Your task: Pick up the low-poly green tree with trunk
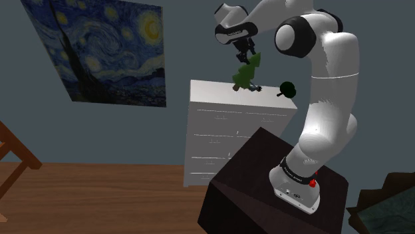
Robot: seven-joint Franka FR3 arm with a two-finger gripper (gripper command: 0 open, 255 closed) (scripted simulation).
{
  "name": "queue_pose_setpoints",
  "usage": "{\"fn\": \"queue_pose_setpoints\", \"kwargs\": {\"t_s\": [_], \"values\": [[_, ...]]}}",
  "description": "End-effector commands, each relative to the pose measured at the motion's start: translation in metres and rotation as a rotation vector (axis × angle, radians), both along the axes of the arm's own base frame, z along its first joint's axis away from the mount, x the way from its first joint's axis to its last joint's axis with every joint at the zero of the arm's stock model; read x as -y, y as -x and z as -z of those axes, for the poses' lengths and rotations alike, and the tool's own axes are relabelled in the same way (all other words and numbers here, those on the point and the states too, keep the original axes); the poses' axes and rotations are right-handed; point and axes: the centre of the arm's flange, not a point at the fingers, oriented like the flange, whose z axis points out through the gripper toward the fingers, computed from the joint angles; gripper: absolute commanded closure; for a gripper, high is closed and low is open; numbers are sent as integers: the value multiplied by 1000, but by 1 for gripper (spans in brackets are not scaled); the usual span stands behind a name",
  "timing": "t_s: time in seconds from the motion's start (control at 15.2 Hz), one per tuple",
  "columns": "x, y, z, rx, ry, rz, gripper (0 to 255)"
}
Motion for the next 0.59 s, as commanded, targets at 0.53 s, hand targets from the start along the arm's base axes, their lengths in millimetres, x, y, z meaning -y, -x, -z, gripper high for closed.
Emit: {"fn": "queue_pose_setpoints", "kwargs": {"t_s": [0.53], "values": [[0, 0, -55, 1, 1, 0, 255]]}}
